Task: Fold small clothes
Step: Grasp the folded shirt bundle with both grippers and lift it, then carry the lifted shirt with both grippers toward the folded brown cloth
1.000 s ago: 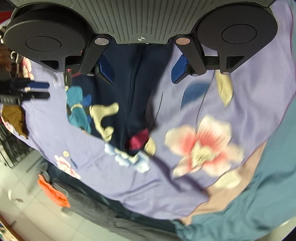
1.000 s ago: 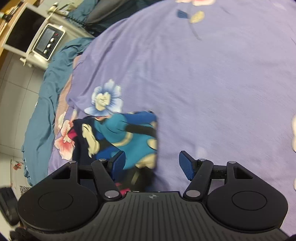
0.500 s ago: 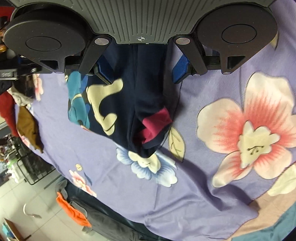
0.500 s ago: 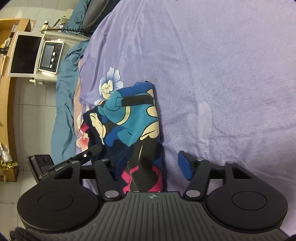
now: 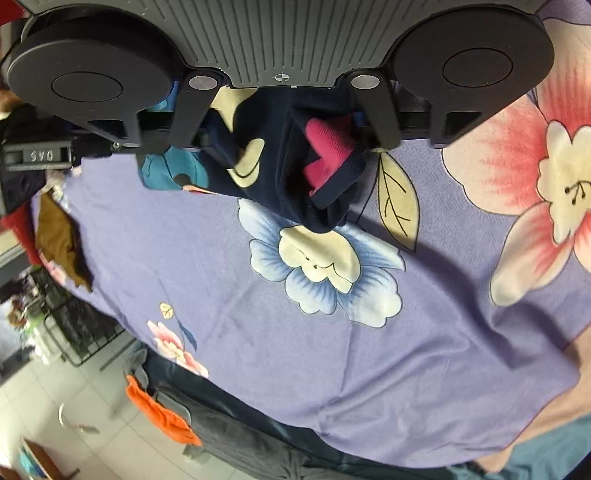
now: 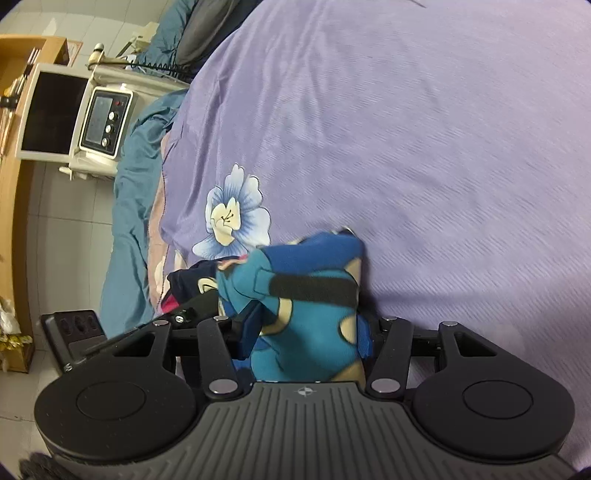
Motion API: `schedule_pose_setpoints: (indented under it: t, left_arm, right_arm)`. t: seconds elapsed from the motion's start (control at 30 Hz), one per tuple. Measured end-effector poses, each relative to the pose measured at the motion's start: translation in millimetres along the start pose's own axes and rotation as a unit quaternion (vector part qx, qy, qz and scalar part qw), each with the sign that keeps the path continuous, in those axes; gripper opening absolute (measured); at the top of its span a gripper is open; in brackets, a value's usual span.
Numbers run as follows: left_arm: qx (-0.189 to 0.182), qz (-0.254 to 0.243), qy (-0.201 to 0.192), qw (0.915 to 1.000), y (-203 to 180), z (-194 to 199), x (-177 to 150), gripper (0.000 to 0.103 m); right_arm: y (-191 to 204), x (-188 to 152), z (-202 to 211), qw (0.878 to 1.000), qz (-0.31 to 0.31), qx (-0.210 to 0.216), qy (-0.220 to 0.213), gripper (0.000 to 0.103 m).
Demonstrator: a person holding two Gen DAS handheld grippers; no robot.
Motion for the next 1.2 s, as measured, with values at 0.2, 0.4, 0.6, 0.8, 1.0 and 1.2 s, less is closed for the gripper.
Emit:
schedule_pose_setpoints:
  t: [0.2,0.4,0.6,0.8,1.0,1.2]
  left_arm:
    - [0.025,-0.019,-0.002,0.9995,-12,4,-4,0.085]
    - [0.046,-0.046,-0.022,0.9977,-37,25,-5,0.070]
    - [0.022,-0.046,-0.093,0.9944,-80,74,-3,0.068]
    - [-0.034,-0.086,-0.158,0.9832,-159,103,41,0.068]
    - [-0.104,-0.161,-0.225,0.9553,-267,132,74,0.068]
    - [-0.185,-0.226,-0.227,0.9292,-359,157,57,0.068]
  right_arm:
    - [0,-5,3,1.000,-0.002,-0.021,-0.010,0.036]
    - [19,-14,18,0.999,0.025,-0.037,-0.026,0.027]
    - [45,-24,69,0.998,0.040,-0.012,-0.053,0.025]
    - [82,-17,158,0.981,0.132,-0.019,-0.140,0.025]
    - [111,5,268,0.946,0.191,-0.035,-0.261,0.023]
    - [122,-14,370,0.920,0.215,-0.046,-0.326,0.023]
Point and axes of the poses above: each gripper's, at about its wrist camera, not at the fingertips, and z roughly against the way its jaws point, y to its left, x to its top, the point moved 8 cm from there along -z, roughly the way its jaws point, and after that the axes turned 6 degrees about x, right-handed, at the moved point
